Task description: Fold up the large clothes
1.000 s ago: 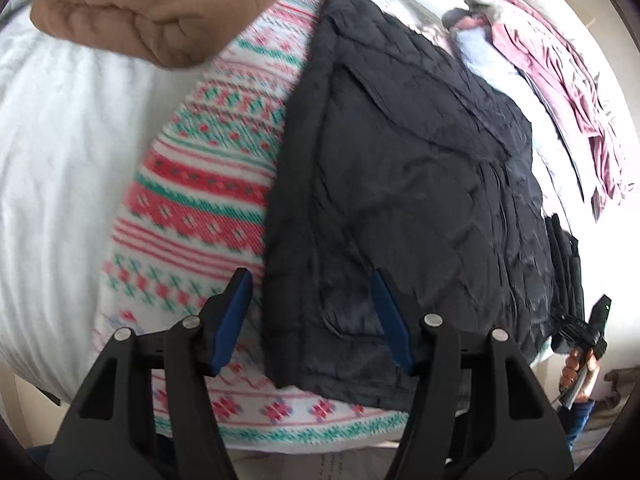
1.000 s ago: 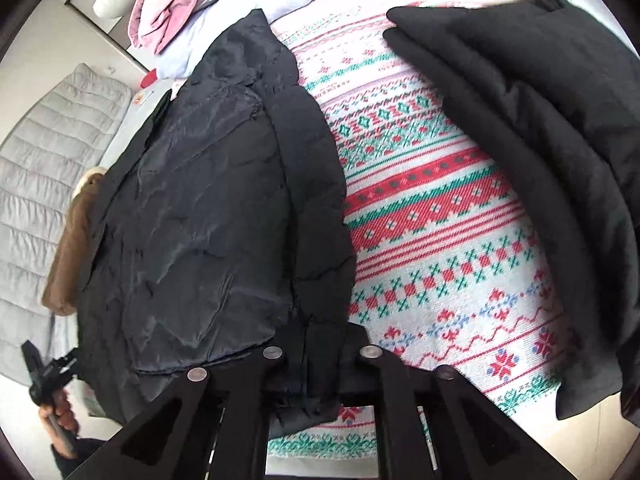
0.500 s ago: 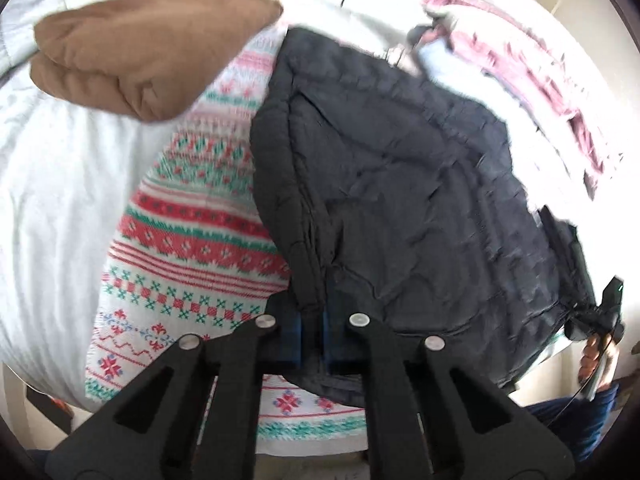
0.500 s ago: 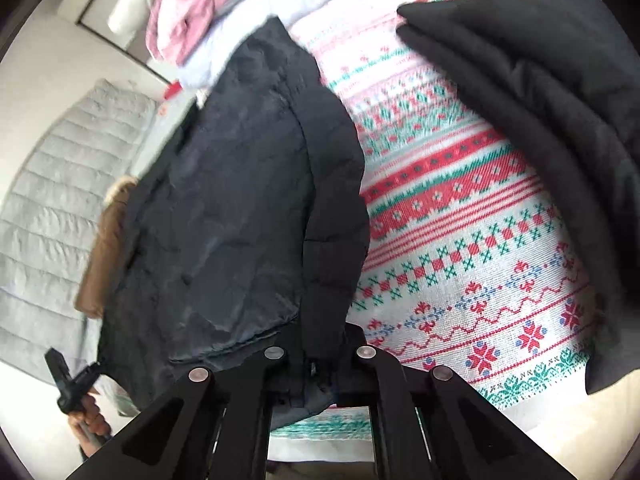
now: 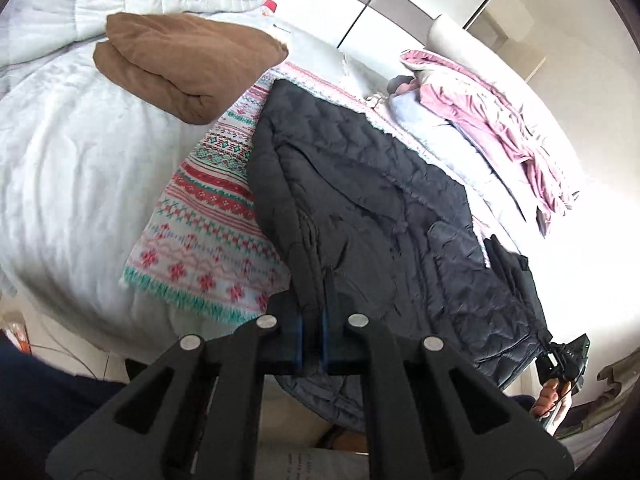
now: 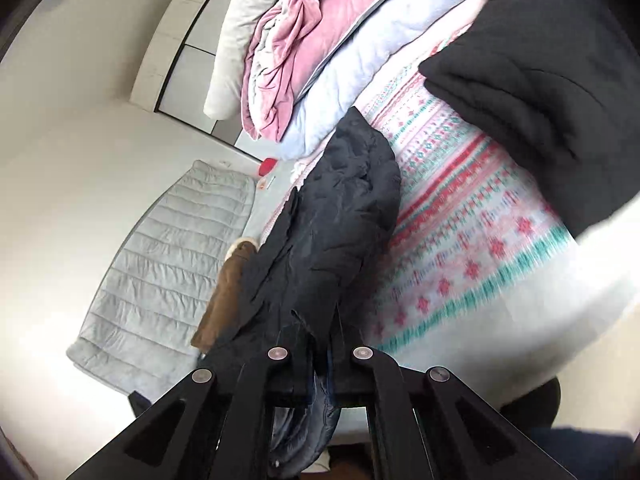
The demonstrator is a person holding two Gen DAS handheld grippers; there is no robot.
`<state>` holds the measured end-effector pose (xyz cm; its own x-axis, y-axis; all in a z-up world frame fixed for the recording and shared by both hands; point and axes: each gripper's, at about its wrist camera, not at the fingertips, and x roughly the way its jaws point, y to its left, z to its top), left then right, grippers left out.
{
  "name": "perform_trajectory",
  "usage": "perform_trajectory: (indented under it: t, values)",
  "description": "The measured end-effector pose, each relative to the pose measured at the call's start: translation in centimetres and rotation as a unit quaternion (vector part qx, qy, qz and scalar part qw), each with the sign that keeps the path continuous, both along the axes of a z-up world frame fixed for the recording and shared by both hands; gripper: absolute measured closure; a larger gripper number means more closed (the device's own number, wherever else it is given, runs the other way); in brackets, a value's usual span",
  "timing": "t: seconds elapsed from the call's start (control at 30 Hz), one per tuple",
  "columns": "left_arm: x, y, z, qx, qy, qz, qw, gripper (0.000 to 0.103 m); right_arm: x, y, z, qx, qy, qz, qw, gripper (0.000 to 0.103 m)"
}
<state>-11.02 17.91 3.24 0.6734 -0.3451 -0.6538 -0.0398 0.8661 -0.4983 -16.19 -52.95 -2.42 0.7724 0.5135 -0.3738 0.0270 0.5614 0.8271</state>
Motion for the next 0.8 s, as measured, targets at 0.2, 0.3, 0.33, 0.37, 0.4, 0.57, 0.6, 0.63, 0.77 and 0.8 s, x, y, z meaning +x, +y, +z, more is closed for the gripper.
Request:
perform_trajectory:
  t: [0.2,0.3,0.33,0.37,0.4,0.57,0.6,0.63,0.77,0.8]
  values:
    - [-0.9,0.0,0.3,0.004,-0.014,0.013,0.9998,0.095,-2.2,0.4,2.7,-0.012,-0.034,-0.004,0.999,0.100]
    - [-0.4,0.6,-1.3,-0.012,0.019,0.022,0.9995,0.096,-1.1,0.2,1.7,-0.020,0.000,-0.010,1.000,0.100]
    - [-0.3,0.9,-1.6,-0.017,0.025,0.024,0.9992,0.096,-1.1,0.1,1.4,-0.010,0.002,-0.010,1.000,0.100]
    - [-0.6,1.0,-1.5,-0.019,0.025,0.023,0.9992,0.096,-1.3,0.1,1.4,-0.001,-0.006,-0.010,1.000,0.100]
    - [-0.9,1.1,-1.2,-0.022,0.021,0.022,0.9993,0.096,-1.5,0.0,1.6,0.004,-0.016,-0.009,1.000,0.100]
    - [-2.8,1.1,1.9,-0.042,-0.006,0.010,0.9990,0.096,-3.7,-0.2,5.4,0.017,-0.086,-0.014,0.996,0.100]
    - [-2.9,1.0,2.6,-0.046,-0.013,0.006,0.9988,0.096,-4.1,-0.2,6.4,0.014,-0.098,-0.016,0.995,0.100]
    - [-2.9,0.8,3.7,-0.047,-0.021,0.003,0.9987,0.096,-4.3,-0.1,7.3,0.008,-0.107,-0.017,0.994,0.100]
    - [-1.2,0.5,4.7,-0.043,-0.027,0.011,0.9986,0.096,-2.3,0.9,9.0,-0.025,-0.103,-0.005,0.994,0.100]
    - [-0.8,0.4,4.7,-0.051,-0.022,0.009,0.9984,0.096,-1.2,0.9,8.4,-0.022,-0.083,-0.005,0.996,0.100]
